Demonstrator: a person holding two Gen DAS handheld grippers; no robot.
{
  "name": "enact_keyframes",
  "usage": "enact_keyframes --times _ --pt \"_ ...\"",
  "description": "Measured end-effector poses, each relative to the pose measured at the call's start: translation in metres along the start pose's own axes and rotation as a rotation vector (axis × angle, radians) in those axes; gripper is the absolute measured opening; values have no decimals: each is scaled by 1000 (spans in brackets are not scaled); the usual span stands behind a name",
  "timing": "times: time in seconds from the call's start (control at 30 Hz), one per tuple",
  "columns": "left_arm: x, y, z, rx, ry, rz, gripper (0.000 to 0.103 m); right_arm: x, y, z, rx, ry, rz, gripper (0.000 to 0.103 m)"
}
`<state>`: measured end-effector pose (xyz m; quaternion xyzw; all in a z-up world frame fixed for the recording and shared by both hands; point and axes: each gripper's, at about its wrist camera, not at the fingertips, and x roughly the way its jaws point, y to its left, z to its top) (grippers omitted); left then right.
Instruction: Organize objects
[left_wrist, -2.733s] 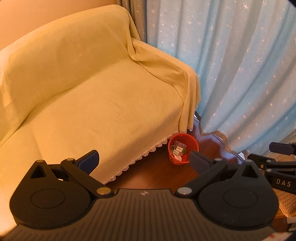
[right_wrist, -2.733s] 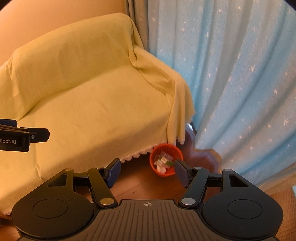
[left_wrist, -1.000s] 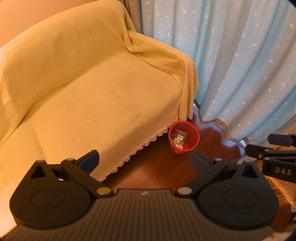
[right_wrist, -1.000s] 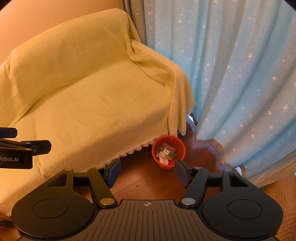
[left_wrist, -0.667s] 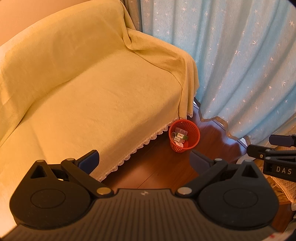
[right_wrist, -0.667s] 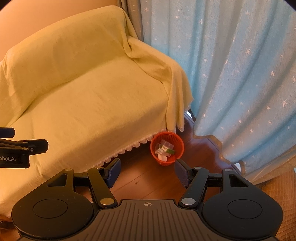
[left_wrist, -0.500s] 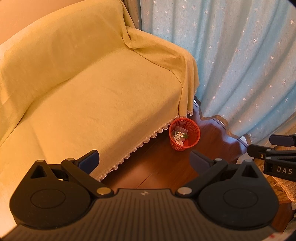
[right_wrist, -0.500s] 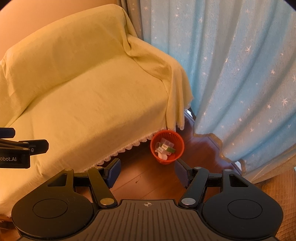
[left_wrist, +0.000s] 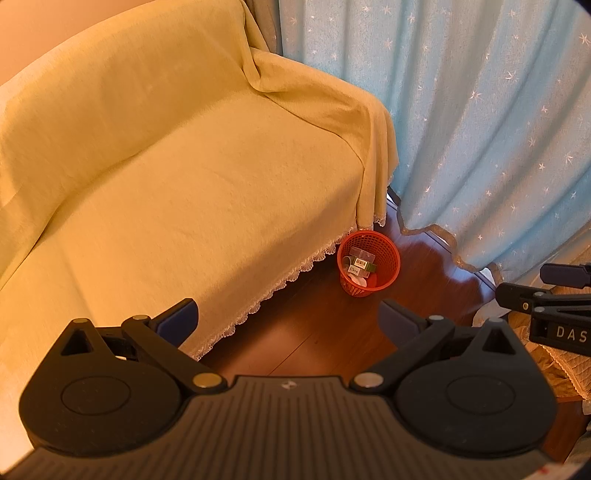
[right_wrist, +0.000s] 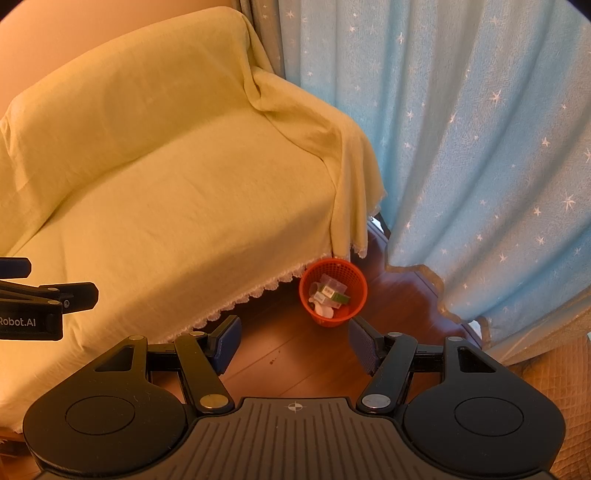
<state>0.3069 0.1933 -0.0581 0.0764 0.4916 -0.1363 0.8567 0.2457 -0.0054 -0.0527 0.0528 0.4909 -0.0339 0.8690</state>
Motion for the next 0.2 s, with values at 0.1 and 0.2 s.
enact_keyframes --times 0.1,0.2 --pt "0 0 0 4 -5 -7 102 0 0 0 0 1 0 62" --pt "0 1 -2 1 -9 -10 102 0 -1 0 0 0 1 62"
